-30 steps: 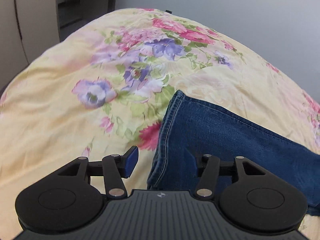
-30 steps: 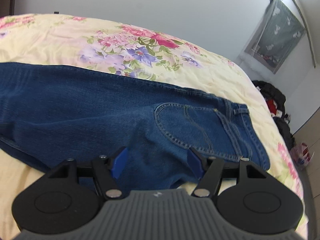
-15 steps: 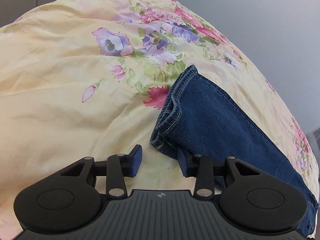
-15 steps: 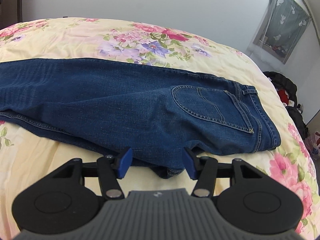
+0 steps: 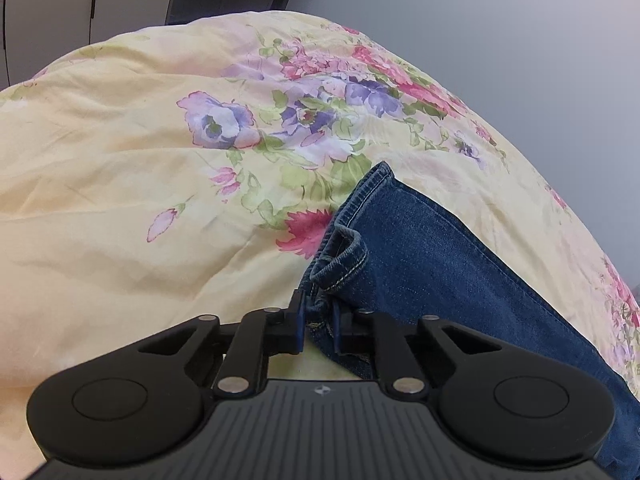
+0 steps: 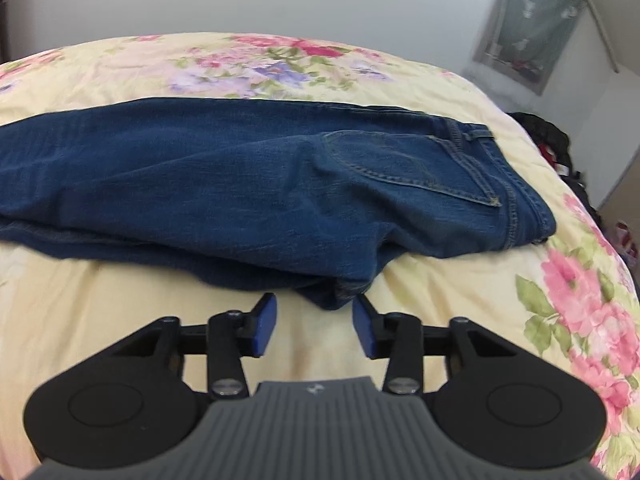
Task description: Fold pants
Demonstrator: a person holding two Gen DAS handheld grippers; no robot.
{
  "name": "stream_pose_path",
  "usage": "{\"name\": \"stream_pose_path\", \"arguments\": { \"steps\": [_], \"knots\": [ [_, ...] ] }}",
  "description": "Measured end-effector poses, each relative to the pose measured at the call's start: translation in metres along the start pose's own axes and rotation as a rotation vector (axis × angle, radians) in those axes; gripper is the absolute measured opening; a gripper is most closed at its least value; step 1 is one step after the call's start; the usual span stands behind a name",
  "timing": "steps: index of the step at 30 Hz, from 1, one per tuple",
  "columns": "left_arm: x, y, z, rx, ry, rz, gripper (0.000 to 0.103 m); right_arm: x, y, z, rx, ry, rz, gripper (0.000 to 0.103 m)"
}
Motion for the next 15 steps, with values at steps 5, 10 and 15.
{"name": "stream_pose_path", "arguments": {
  "steps": [5,10,15],
  "knots": [
    [0.011,0.005,-0.002,0.027,-0.026,-0.041,0.009,0.015,-0.020,-0.007,-0.015,-0.086,0.019,0.005],
    [0.033,0.032,-0.024,0.067,-0.093,-0.018,0.009,0.034,0.019,-0.031,0.083,0.001,0.030,0.000],
    [0.025,0.027,-0.029,0.038,-0.119,-0.084,0.009,0.044,0.013,-0.017,-0.009,0.055,0.035,0.000]
  ]
}}
Point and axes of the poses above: each gripper's, at about its wrist camera, not at the fingertips, and y roughly against the way its jaws point, x to its right, z to its underside, the point moved 3 cm from there along -y, roughly the way its jaws point, and after that the axes turned 4 degrees about y, right-handed, at the moved point
